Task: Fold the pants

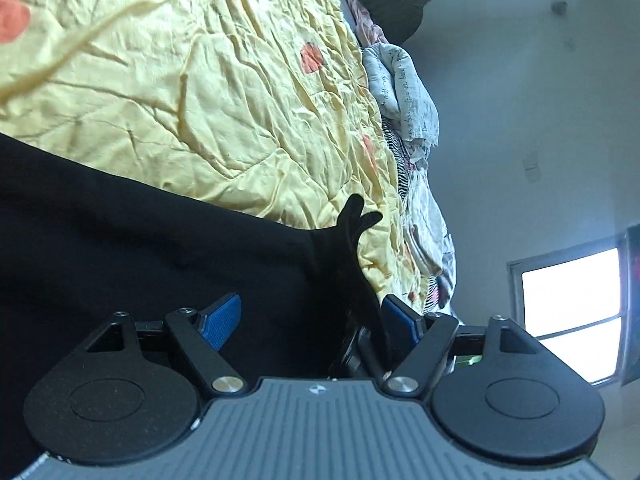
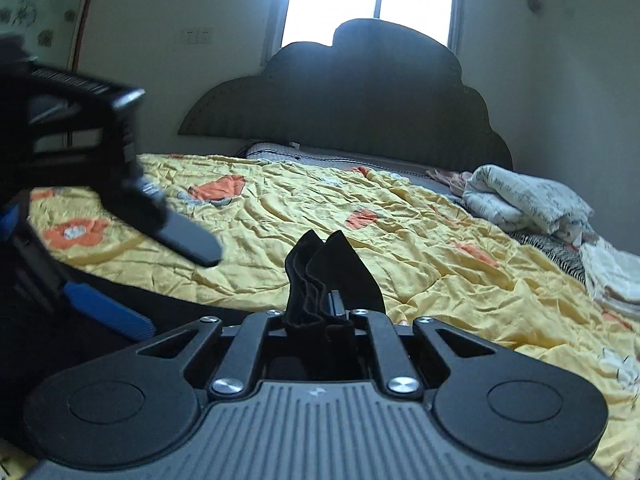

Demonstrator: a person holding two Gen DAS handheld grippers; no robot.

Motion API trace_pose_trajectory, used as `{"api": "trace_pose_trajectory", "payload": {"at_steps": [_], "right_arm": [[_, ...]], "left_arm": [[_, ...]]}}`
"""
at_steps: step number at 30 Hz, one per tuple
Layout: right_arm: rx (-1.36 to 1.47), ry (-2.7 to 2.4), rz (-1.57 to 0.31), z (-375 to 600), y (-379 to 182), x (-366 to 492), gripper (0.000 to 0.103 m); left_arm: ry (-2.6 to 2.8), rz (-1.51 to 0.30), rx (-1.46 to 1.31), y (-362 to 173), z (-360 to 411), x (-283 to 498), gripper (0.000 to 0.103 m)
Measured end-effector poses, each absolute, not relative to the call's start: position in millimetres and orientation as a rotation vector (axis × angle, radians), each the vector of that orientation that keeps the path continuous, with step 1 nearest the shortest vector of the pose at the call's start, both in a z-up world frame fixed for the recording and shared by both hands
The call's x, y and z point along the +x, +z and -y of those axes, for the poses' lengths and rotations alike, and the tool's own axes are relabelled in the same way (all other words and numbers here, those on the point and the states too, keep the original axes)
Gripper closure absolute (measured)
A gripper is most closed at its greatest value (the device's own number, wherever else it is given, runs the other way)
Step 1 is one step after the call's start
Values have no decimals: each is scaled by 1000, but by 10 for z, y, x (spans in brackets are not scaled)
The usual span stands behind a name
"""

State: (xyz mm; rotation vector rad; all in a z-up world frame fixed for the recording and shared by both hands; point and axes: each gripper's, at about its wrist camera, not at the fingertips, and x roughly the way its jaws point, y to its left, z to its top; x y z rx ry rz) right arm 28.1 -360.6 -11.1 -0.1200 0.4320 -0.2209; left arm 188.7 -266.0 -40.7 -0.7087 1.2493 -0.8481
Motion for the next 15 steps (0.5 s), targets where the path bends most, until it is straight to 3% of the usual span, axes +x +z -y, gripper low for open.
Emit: {"api": "trace_pose_trajectory", "payload": {"at_steps": [6,10,12,14,15], "right_arm": [[-320,-173,-445,3242,-169,199,93],[-356,-134,-448,3118,-173,162,93],[-376,-127,-447,3068,-180,145,94],[-384,-117,-450,3028,-187,129,94],[-387,-117,-451,3020,-193,127,94]], "left_arm": [[-839,-1250,-737,-440,2806,1982,27],[-819,-1256,-759,-485,2820,2035,37],[-821,-1268,-771,-520,2823,2047,50],[-843,-1271,-778,-539,2812,2030,75],[-843,-1268,-769,-541,2804,2016,80]]}}
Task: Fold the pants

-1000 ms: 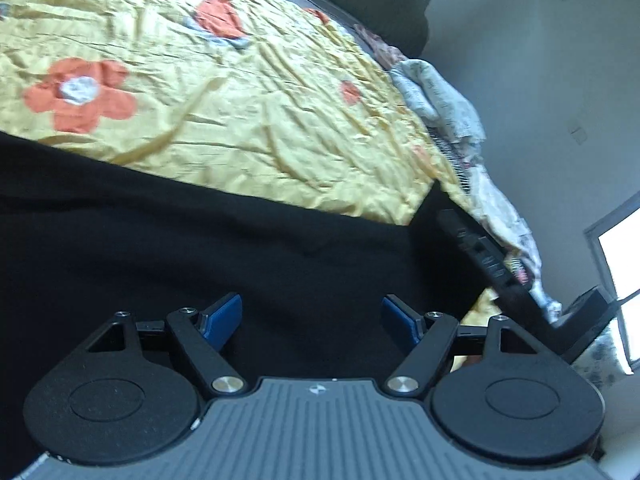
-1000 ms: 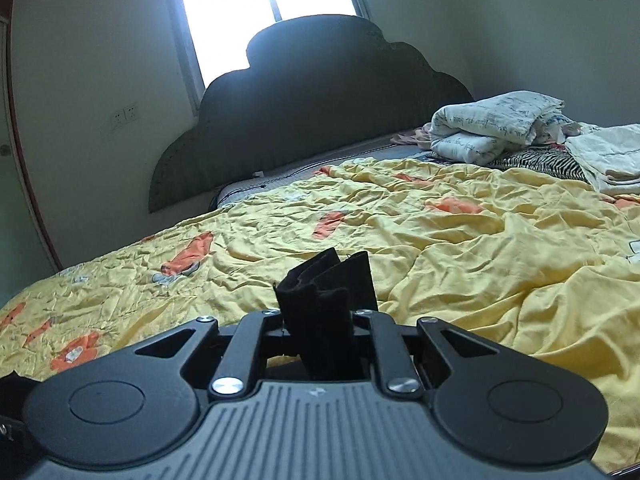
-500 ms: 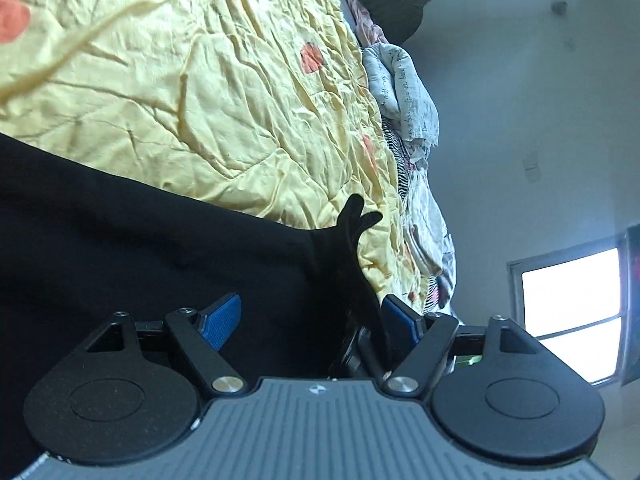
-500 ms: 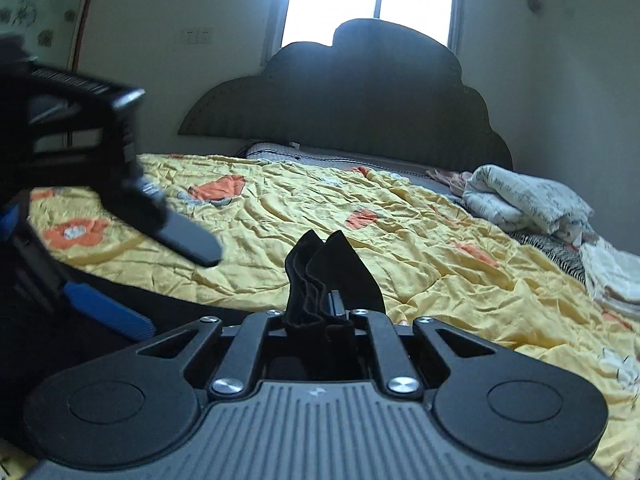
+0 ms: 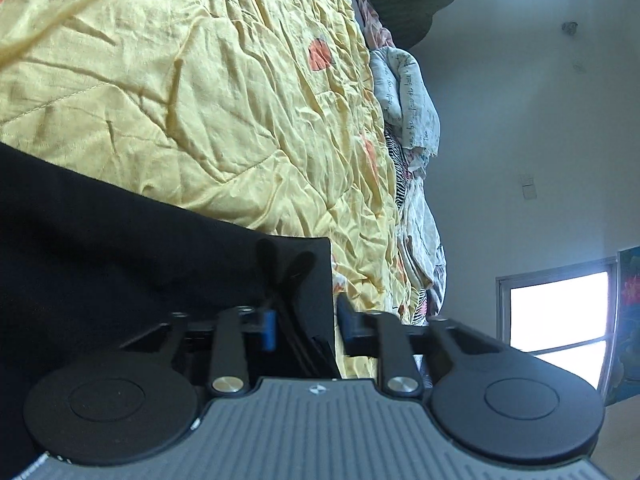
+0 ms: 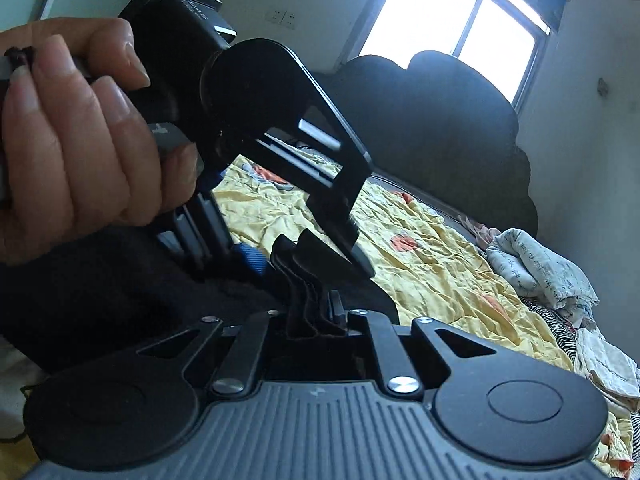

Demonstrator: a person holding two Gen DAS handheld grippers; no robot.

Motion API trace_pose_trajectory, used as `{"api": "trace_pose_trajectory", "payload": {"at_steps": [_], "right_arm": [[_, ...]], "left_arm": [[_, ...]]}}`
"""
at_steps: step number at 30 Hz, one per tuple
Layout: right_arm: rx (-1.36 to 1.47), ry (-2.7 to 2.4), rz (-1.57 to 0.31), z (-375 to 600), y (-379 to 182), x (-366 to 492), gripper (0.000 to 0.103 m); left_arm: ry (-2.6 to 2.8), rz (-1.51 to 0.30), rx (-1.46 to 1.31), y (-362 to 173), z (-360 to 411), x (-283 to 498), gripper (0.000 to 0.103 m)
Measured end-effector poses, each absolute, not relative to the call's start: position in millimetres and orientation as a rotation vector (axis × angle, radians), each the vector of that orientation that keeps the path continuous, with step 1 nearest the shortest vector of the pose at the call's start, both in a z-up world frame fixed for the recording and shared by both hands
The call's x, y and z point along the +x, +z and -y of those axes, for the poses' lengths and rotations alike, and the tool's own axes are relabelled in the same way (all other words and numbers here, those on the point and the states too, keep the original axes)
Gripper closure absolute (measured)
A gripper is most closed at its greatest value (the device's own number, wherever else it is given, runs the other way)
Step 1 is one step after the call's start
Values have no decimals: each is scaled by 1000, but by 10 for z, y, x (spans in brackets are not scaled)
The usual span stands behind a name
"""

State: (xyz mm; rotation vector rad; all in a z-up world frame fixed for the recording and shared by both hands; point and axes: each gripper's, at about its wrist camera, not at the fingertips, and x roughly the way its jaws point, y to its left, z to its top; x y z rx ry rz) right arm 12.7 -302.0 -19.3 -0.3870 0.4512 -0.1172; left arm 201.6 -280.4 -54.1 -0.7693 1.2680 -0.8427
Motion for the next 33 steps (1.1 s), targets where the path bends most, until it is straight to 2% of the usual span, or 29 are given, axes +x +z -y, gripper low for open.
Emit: {"api": "trace_pose_trajectory", "payload": {"at_steps": [2,4,18,33], "right_arm": [[-399,-121,-453,3006,-205,114,95],[-409,-122,-449,3000,-206,101,96],[-486,-104,-451,2897,-235,96,97],[-387,16,-426,2642,-127,98,97]], "left_arm": [[-837,-1256,-747,-542,2786,1993,94],[-842,-1247,-750,-549,2764,1982,98],[-844,-1197,-711,-487,2609,1920,98],[-806,-1003,-499,-133,2141,1741,98]]}}
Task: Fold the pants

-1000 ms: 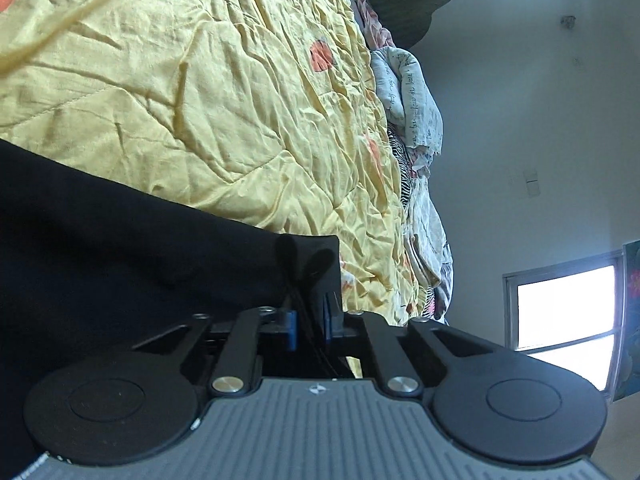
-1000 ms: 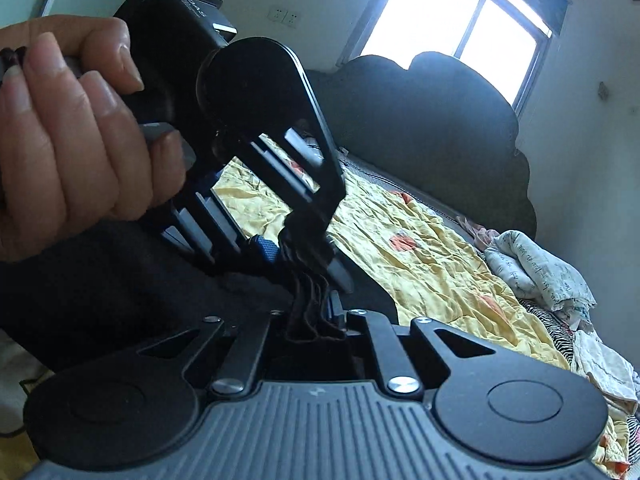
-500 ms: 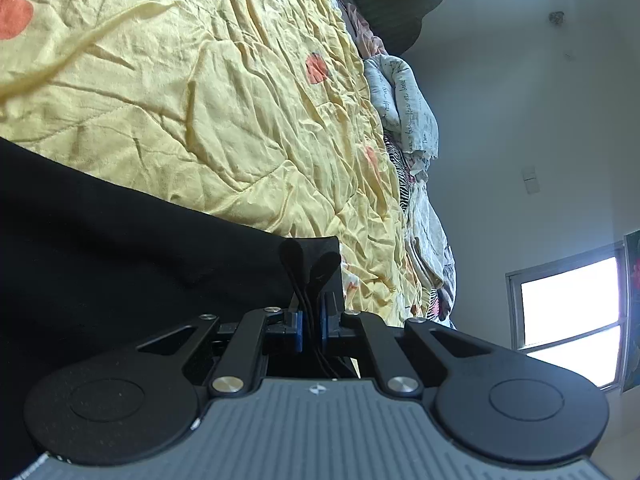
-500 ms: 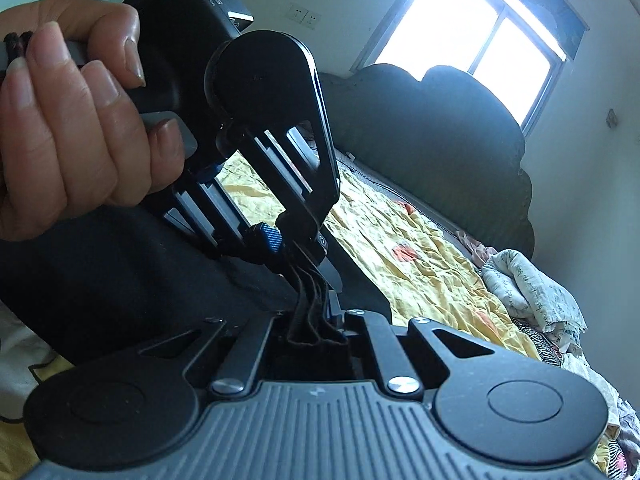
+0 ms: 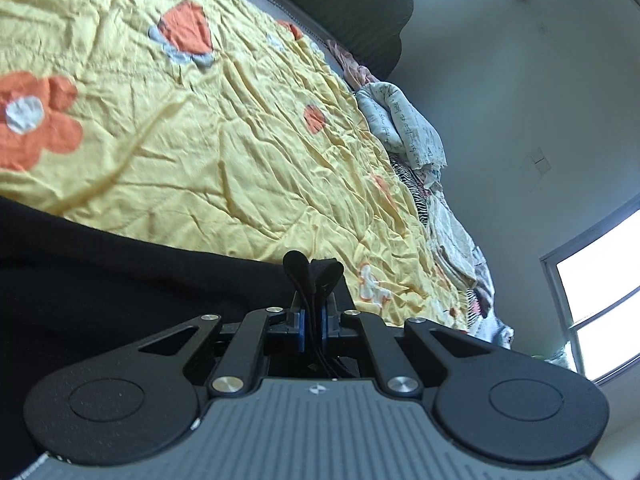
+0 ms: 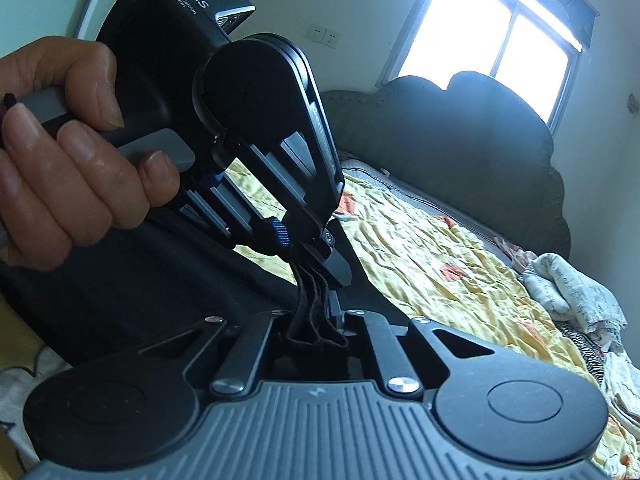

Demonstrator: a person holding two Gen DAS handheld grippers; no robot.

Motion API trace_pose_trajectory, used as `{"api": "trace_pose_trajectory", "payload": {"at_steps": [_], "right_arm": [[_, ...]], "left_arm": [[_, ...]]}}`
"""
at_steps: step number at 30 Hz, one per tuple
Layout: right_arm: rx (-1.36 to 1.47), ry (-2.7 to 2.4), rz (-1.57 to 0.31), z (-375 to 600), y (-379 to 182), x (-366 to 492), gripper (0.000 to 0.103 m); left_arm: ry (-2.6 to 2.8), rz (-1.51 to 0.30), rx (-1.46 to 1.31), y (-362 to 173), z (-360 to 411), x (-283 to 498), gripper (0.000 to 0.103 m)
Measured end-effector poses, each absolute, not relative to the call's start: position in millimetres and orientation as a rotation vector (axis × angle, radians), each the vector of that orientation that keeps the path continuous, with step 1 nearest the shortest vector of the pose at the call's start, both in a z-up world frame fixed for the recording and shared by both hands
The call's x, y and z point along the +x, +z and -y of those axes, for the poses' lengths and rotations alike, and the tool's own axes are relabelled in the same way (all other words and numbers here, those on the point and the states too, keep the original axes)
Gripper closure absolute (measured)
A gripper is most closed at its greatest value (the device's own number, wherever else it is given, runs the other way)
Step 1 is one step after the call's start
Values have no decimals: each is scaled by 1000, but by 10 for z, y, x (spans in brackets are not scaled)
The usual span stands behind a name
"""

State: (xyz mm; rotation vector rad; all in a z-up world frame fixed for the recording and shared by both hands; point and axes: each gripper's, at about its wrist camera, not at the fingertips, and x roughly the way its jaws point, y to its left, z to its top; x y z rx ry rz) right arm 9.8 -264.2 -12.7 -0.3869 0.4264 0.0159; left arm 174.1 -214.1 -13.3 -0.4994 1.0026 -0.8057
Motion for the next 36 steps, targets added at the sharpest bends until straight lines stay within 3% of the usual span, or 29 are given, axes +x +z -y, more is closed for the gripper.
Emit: {"api": "trace_pose_trajectory", "payload": {"at_steps": [36], "right_arm": [[-153,232,-427,2298,-138,411,96]], "left_arm": [[-591,-843,-177,22,1436,1544,98]]}}
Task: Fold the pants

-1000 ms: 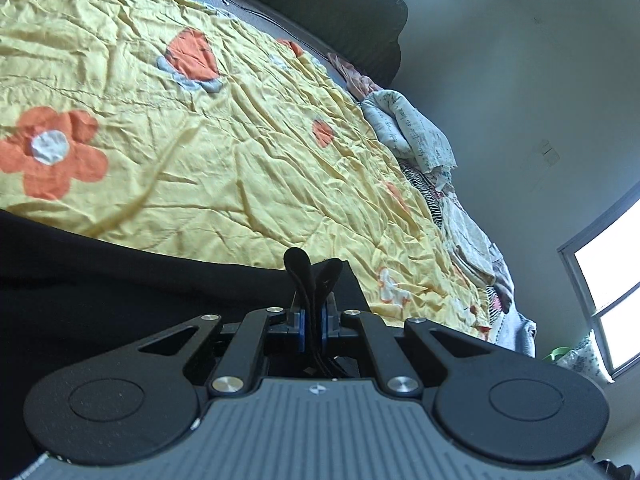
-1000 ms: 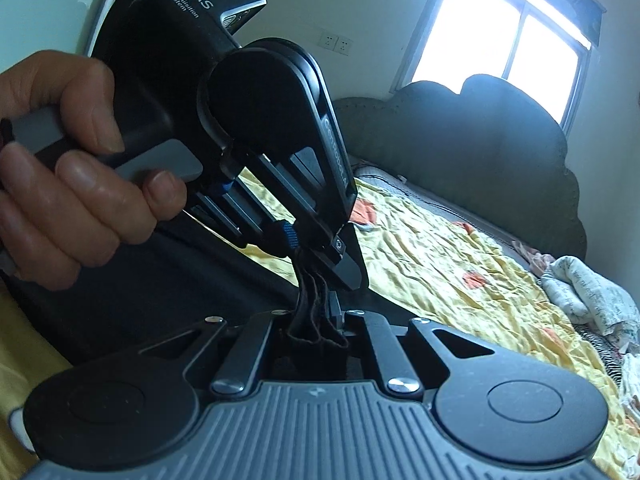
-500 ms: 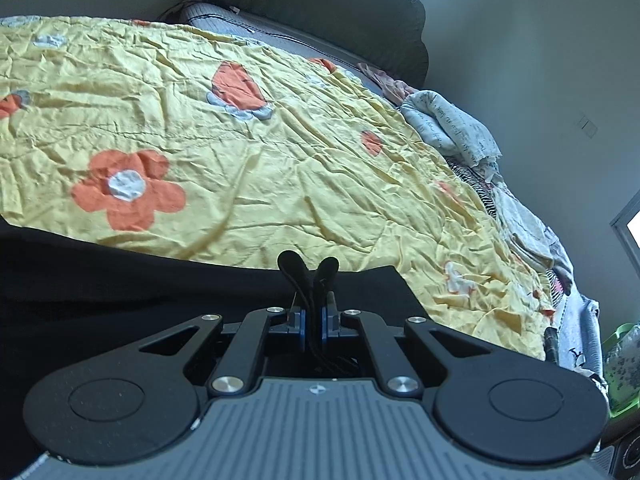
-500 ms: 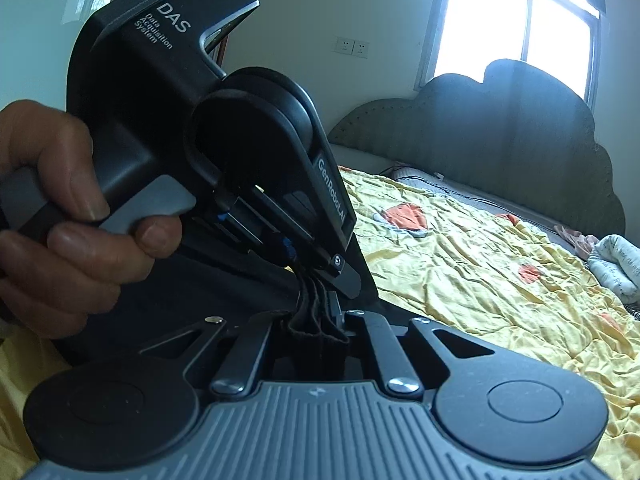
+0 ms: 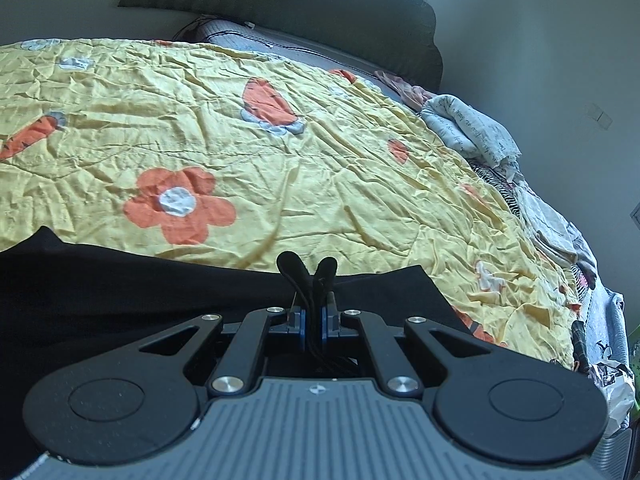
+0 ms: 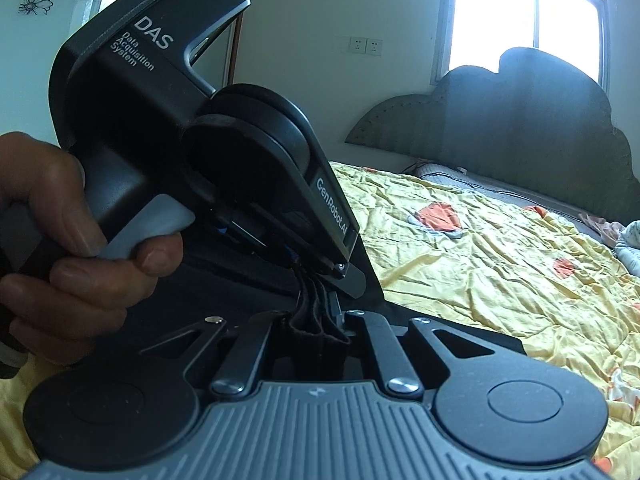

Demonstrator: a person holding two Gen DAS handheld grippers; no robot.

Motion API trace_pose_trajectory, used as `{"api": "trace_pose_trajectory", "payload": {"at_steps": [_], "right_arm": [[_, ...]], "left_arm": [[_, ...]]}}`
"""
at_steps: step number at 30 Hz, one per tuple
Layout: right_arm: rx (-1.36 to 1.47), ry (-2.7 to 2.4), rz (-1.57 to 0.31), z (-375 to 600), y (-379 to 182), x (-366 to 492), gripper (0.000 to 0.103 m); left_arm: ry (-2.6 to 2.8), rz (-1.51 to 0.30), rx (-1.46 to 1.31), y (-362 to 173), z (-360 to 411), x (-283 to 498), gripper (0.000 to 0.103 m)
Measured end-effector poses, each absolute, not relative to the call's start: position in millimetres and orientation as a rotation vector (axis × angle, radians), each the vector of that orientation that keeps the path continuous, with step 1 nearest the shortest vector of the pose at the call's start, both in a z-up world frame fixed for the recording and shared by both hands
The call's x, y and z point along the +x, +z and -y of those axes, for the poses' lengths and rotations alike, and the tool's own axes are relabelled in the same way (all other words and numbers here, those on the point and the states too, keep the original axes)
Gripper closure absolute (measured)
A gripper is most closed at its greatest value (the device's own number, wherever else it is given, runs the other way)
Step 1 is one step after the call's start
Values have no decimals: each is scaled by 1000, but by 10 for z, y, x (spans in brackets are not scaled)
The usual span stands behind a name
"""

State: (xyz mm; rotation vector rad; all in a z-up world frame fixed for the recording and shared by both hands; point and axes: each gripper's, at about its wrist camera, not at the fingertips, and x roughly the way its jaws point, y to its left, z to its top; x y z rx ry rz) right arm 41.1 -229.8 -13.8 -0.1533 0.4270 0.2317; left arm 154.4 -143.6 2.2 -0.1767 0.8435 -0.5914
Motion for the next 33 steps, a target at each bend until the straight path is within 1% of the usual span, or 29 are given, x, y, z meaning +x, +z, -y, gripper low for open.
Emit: {"api": "trace_pose_trajectory", "payload": {"at_steps": [21,33], "right_arm": [[-127,326,-448,2510,-63,519,96],[-127,371,-448,2641,-29,596,96]], "left_arm": [[-515,-820,-104,2,1054,1479,98],[-480,-814,-112,-8,827,1495,98]]}}
